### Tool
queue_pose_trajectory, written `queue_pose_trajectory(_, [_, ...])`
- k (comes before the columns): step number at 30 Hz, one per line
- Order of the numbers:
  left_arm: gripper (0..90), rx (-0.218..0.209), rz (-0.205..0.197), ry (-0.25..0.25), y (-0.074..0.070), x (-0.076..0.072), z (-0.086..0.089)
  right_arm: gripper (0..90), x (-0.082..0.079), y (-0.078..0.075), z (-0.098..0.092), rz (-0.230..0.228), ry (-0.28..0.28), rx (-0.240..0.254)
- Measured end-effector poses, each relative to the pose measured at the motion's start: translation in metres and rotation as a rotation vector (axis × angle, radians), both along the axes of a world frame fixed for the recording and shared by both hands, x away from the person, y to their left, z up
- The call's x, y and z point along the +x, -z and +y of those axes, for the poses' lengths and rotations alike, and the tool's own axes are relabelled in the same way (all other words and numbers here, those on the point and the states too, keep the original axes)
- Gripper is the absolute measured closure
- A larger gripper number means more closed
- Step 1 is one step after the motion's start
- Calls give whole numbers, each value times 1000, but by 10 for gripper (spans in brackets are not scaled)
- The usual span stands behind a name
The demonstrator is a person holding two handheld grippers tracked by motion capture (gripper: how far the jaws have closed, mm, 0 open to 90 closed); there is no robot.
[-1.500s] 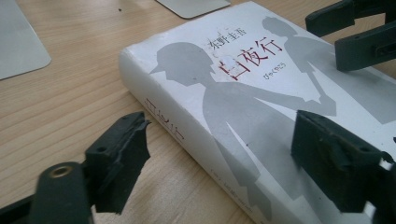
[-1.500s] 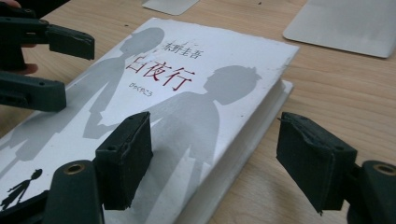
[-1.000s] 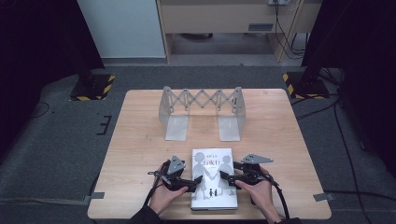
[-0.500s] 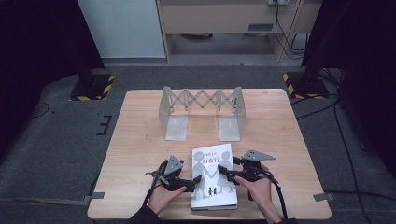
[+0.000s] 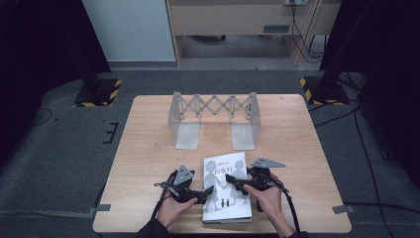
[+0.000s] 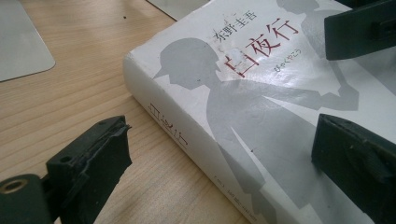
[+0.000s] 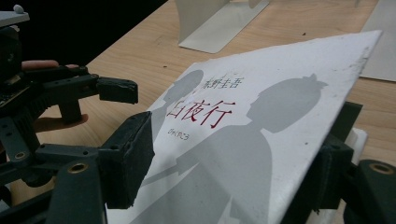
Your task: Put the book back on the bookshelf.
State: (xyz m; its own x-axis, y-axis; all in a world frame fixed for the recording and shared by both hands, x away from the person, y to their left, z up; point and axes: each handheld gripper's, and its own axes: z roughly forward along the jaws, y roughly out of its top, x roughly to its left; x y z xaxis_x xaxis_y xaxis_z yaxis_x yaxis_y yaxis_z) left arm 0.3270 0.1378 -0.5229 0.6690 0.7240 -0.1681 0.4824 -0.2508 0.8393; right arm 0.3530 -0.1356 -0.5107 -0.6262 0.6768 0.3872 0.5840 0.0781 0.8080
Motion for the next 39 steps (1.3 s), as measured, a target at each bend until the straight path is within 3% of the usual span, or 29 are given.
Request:
queue_pose_trajectory(9, [36, -12, 11, -3, 1, 1, 1, 321, 3, 5, 9, 38, -28, 16])
queue_pose_trajectory(16, [42, -18, 20, 0, 2, 1, 2, 415, 5, 7, 5, 50, -12, 34])
queue_pose_trajectory(18, [52, -27, 28, 2, 2, 2, 2, 480, 7, 7, 2, 69, -1, 46])
queue_pose_trajectory(25, [83, -65, 58, 11, 3, 5, 3, 568, 7, 5, -2, 82, 12, 88])
queue_pose_trajectory(30, [84, -102, 71, 27, 3, 6, 3, 599, 4, 1, -3, 60, 15, 107])
queue_pose_trajectory(37, [46, -163, 84, 61, 2, 7, 1, 657, -2, -11, -4, 18, -21, 177])
queue_pose_trajectory(39, [18, -200, 105, 77, 3, 8, 1, 680, -3, -13, -4, 2, -32, 189])
